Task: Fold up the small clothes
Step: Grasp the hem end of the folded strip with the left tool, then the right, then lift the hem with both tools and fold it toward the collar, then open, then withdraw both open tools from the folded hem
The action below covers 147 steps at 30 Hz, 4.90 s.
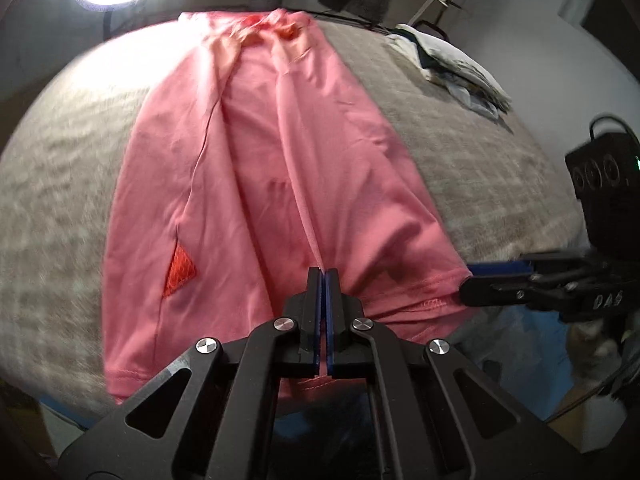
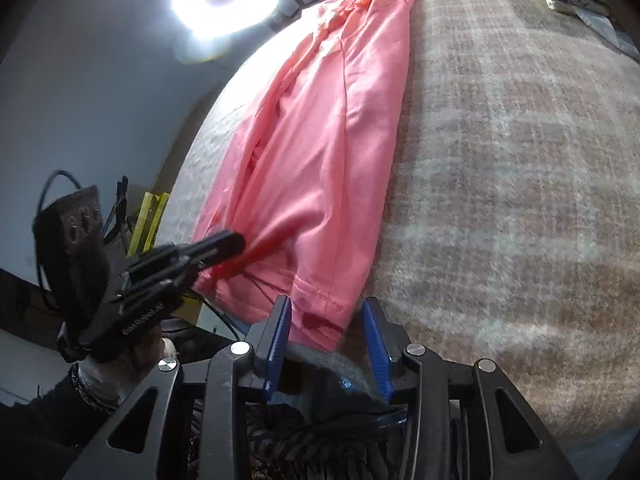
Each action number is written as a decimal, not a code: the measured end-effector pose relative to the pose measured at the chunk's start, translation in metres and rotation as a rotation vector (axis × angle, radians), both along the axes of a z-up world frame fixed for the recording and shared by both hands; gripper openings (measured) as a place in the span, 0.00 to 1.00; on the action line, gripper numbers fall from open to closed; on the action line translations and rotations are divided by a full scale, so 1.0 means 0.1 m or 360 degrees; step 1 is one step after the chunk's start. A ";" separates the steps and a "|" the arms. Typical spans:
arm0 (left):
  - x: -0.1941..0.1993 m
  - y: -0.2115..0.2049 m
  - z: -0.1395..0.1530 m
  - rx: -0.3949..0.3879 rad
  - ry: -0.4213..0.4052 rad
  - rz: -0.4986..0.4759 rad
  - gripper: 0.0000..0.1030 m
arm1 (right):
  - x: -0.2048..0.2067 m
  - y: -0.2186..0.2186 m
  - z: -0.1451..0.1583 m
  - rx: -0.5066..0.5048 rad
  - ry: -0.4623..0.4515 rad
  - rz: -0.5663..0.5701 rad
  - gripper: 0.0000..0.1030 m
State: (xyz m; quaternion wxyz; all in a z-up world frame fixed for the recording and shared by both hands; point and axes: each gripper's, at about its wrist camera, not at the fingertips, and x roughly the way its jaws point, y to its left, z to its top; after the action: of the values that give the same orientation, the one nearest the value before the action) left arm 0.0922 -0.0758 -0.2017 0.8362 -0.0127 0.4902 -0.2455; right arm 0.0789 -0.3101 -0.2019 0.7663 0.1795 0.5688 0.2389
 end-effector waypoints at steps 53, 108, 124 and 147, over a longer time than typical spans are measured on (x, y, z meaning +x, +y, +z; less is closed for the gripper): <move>0.86 1.15 0.43 -0.0336 0.0235 0.0244 0.01 | 0.54 -0.16 0.23 0.0426 -0.0026 -0.0120 0.03; 2.14 0.45 0.09 0.0078 0.0186 -0.0093 0.14 | 1.75 0.09 0.17 -0.0036 -0.0129 0.0166 0.18; 2.29 0.47 0.22 -0.0023 0.0052 -0.0152 0.14 | 1.92 -0.11 0.46 -0.0035 -0.0232 0.0162 0.26; 2.82 0.94 0.22 0.0084 0.0001 0.0206 0.14 | 2.18 -0.29 0.49 -0.0392 -0.0369 0.0045 0.35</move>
State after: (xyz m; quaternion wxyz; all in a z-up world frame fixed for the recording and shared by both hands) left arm 0.3741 0.0183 -0.1794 0.8503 -0.0223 0.4948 -0.1780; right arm 0.2969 -0.3390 -0.1524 0.8394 0.0475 0.5041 0.1974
